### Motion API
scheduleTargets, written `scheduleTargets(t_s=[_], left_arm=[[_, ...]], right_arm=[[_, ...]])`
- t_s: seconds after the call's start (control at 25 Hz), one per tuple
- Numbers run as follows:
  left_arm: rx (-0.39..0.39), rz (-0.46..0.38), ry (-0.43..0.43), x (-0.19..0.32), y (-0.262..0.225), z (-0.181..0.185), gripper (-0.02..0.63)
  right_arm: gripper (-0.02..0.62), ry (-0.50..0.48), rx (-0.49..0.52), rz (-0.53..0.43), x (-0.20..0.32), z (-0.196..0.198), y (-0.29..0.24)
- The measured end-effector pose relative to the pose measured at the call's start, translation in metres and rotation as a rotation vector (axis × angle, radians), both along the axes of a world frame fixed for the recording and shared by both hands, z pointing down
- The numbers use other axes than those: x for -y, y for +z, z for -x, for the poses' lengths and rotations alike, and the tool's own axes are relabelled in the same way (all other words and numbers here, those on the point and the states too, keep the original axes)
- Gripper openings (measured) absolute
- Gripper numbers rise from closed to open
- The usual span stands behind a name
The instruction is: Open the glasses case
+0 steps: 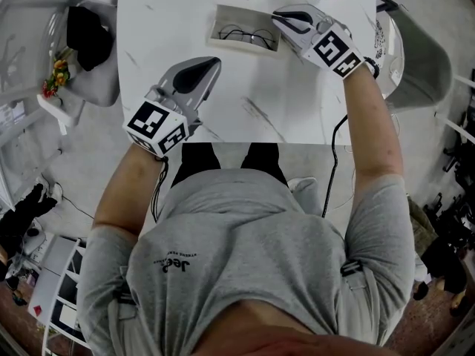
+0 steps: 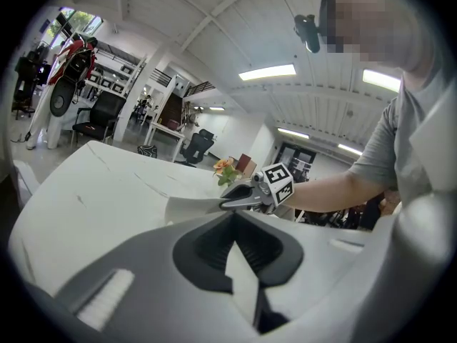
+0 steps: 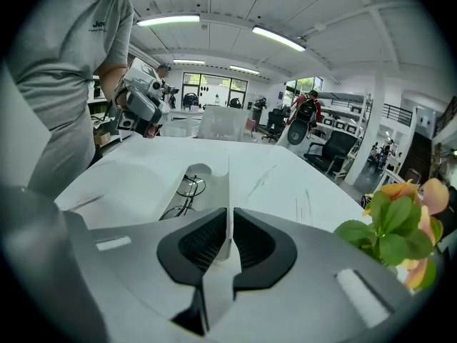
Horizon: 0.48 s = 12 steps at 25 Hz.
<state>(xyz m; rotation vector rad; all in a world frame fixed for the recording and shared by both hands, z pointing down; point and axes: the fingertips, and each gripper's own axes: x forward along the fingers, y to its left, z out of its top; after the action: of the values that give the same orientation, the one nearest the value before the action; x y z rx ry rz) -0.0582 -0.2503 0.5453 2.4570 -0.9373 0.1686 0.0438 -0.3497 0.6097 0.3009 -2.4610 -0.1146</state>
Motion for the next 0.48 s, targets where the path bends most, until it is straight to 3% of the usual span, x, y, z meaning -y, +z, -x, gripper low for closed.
scheduleTargets(t_s=[0.08, 0.24, 0.48], left_arm=[[-0.001, 0.0, -0.004, 0.0, -0.002, 0.001, 0.052], [-0.003, -0.007, -0.013, 0.0, -0.012, 0.005, 0.052], [-0.001, -0.047, -0.031, 0.002, -0.041, 0.014, 0.052]], right_arm=[[0.025, 0.014, -0.011, 0.022, -0.004, -0.001, 0.005], [0.2, 0.072, 0.01, 0.062, -0.005, -0.004, 0.0], [0.236, 0.159, 0.078, 0.049, -0.003, -0.013, -0.043]])
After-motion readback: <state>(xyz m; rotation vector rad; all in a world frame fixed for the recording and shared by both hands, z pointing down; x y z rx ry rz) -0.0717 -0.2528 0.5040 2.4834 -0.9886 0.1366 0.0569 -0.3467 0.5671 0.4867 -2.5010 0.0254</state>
